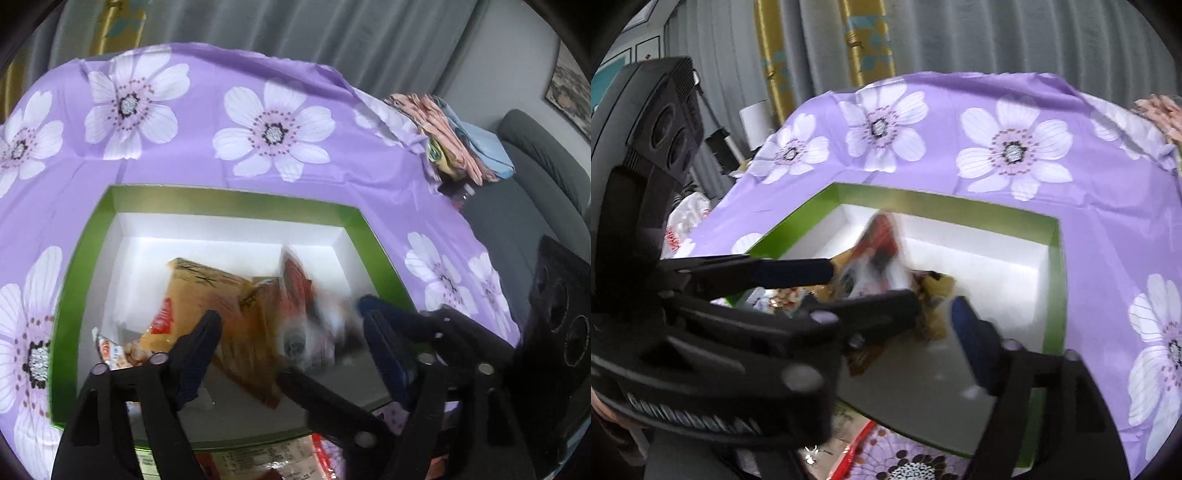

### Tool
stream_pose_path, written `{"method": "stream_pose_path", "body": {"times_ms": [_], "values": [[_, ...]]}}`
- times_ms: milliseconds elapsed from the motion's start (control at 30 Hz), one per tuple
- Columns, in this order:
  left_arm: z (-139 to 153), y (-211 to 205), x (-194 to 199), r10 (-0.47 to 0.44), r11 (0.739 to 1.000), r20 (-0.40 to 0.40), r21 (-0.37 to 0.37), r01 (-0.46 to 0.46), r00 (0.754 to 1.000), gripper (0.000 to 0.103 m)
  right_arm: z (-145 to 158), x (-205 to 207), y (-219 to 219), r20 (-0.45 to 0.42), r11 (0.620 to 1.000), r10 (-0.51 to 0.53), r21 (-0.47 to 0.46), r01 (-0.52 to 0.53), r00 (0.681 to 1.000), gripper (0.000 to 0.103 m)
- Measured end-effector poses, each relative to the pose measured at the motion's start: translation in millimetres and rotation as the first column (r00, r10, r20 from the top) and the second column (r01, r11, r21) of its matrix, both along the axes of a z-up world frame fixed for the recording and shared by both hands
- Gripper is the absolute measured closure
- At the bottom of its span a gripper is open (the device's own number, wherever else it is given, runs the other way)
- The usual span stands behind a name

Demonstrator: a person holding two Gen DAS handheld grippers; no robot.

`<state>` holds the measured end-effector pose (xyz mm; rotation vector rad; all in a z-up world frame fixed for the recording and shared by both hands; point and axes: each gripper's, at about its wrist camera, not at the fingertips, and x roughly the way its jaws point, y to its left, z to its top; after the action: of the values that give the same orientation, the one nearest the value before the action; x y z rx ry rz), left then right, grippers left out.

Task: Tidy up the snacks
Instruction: 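Lower the panda-print bag into the green box and open the left gripper, then move the left gripper back to the snack pile beside the box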

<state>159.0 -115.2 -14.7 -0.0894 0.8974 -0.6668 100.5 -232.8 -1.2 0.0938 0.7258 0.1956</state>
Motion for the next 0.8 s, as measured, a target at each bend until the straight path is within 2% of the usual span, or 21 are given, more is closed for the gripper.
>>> {"method": "stream_pose_path", "body": {"times_ms": [167,400,533,600,800], "values": [[14,13,-11,0.042,0.999,0.080,0.021,-0.044,0.996,0.008,11,-19,-17,0.038,0.997,-0.071,0.004,0.071,0.997,0.019],[32,31,-34,0.086,0.996,0.140,0.005,-0.087,0.986,0.008,23,-64,-34,0.084,0.988,-0.148,0.050,0.144,0.985,0.015],[39,36,-49,0.095,0.995,0.158,0.015,-0.099,0.983,0.007,29,-86,-35,0.097,0.984,-0.165,0.081,0.158,0.981,0.005],[41,39,-57,0.097,0.995,0.159,0.012,-0.101,0.982,0.007,30,-95,-35,0.097,0.982,-0.168,0.099,0.159,0.981,0.001],[38,57,-74,0.107,0.994,0.132,0.000,-0.108,0.985,0.007,25,-117,-23,0.069,0.985,-0.139,0.114,0.131,0.988,0.000]]}}
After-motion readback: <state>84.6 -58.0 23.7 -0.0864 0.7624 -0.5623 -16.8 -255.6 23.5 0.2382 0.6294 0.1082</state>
